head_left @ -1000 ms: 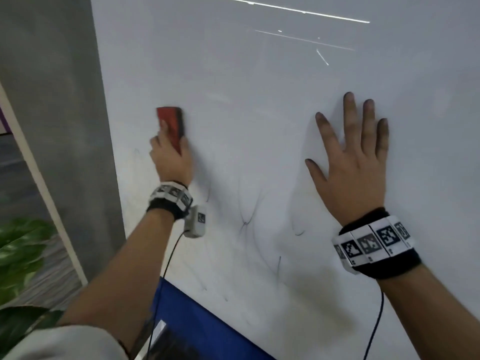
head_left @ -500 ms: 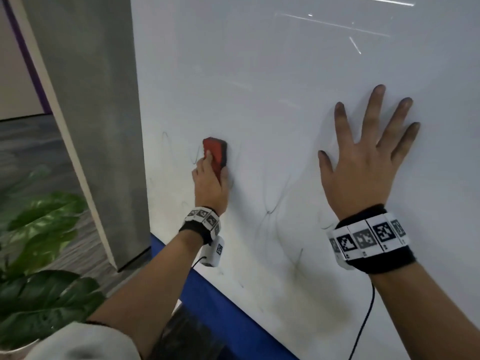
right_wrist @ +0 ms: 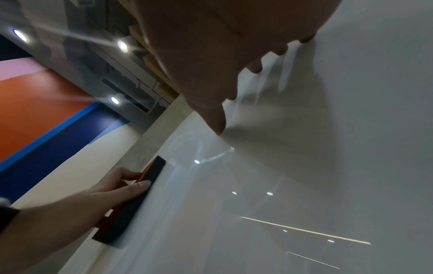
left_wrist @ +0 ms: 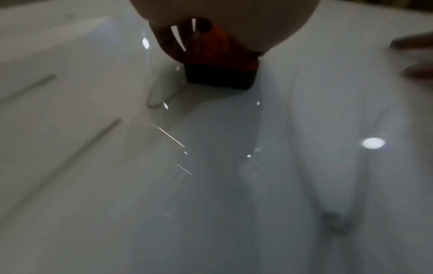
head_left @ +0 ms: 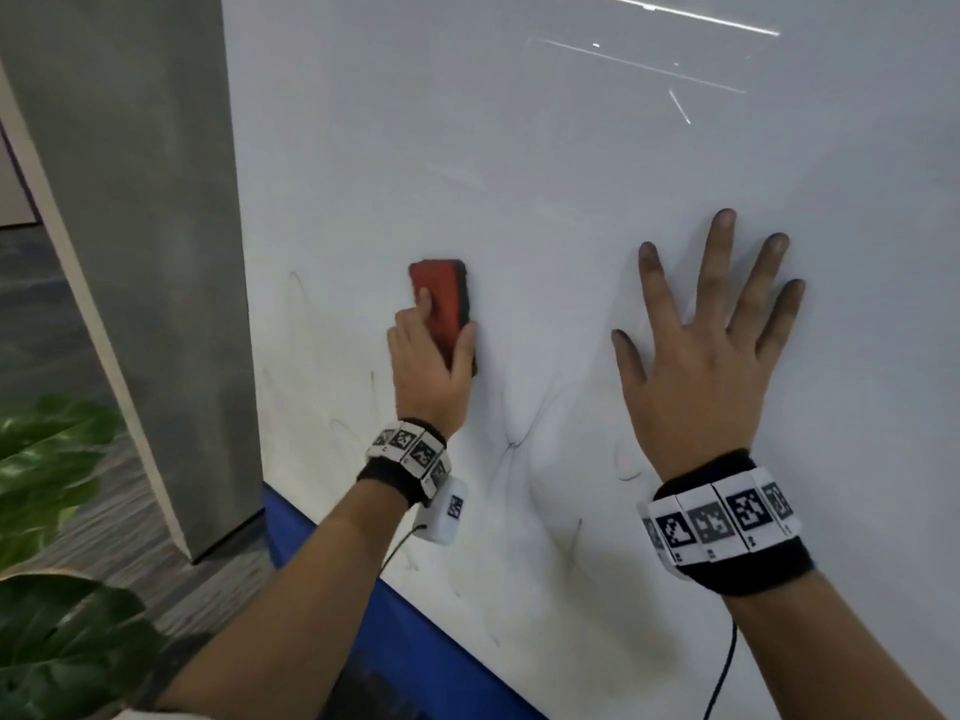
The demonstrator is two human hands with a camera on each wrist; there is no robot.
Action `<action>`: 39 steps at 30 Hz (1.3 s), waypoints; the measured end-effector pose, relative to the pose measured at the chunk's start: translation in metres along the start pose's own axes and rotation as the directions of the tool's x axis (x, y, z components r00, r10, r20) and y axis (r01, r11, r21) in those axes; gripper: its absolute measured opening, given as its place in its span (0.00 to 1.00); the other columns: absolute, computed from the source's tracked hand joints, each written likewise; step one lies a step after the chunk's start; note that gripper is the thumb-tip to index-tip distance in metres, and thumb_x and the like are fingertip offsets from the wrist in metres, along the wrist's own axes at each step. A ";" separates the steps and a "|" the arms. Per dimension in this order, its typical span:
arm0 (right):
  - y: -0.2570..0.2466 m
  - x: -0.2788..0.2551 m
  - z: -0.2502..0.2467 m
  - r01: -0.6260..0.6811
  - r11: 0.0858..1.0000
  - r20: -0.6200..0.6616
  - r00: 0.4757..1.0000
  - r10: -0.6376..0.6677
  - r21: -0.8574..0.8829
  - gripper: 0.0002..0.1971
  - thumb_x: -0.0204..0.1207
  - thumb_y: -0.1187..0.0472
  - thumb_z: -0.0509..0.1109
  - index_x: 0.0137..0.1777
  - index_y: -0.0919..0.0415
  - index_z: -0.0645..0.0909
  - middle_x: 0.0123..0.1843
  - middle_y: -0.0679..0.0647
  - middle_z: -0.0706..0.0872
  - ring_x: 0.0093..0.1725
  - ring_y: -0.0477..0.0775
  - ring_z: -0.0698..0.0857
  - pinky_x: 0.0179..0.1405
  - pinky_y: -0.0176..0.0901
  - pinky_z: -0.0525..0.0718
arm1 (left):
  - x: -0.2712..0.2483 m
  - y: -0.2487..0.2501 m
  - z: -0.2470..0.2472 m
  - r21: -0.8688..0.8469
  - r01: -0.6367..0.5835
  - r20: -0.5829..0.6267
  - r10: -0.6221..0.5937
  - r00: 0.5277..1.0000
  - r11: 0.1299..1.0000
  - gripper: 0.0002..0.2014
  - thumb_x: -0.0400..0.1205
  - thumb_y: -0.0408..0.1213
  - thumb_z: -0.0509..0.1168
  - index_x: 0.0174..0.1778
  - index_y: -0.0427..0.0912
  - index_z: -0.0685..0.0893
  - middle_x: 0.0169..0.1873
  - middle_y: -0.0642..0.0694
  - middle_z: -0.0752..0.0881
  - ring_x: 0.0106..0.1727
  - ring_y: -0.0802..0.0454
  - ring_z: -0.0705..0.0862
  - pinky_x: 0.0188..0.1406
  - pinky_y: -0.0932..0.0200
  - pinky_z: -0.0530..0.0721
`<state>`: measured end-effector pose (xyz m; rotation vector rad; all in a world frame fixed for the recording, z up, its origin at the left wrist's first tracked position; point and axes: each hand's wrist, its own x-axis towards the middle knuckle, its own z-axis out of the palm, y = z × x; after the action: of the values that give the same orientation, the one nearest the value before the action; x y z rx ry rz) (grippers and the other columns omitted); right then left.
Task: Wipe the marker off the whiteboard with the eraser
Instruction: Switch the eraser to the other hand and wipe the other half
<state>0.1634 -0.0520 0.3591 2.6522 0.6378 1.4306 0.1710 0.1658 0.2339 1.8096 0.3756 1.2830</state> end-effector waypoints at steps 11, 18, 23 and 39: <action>0.025 -0.026 -0.002 0.122 0.992 0.018 0.992 -0.123 0.010 0.34 0.84 0.54 0.69 0.89 0.50 0.62 0.92 0.62 0.47 0.90 0.72 0.47 0.88 0.65 0.43 | -0.023 0.003 0.019 -0.057 0.295 -0.163 -0.301 0.940 0.954 0.32 0.86 0.49 0.64 0.80 0.31 0.69 0.66 0.35 0.79 0.65 0.37 0.78 0.70 0.43 0.77; 0.034 -0.030 -0.004 0.151 0.986 0.029 0.988 -0.154 0.072 0.35 0.82 0.57 0.72 0.88 0.52 0.63 0.92 0.62 0.48 0.90 0.71 0.48 0.89 0.63 0.45 | -0.092 -0.039 0.011 -0.029 0.406 0.013 -0.406 0.914 0.913 0.31 0.85 0.49 0.67 0.81 0.38 0.68 0.69 0.40 0.77 0.69 0.40 0.79 0.72 0.41 0.78; 0.040 -0.037 -0.004 0.175 0.980 0.031 0.983 -0.179 0.094 0.35 0.82 0.59 0.72 0.87 0.53 0.64 0.92 0.62 0.48 0.90 0.69 0.47 0.89 0.62 0.46 | -0.057 -0.023 0.004 -0.072 0.469 -0.056 -0.473 0.879 0.880 0.29 0.85 0.49 0.66 0.79 0.38 0.70 0.67 0.38 0.80 0.67 0.36 0.82 0.69 0.40 0.82; 0.079 -0.079 -0.010 0.152 0.988 0.065 0.986 -0.154 0.032 0.42 0.75 0.54 0.80 0.88 0.51 0.64 0.92 0.62 0.49 0.90 0.67 0.49 0.88 0.66 0.43 | -0.102 0.060 0.039 -0.060 0.156 0.004 -0.156 0.988 0.986 0.35 0.83 0.52 0.67 0.82 0.38 0.69 0.67 0.40 0.78 0.65 0.40 0.78 0.70 0.38 0.78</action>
<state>0.1427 -0.1558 0.3218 2.5937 0.8396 1.2956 0.1490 0.0451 0.2142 1.6947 0.4648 1.1737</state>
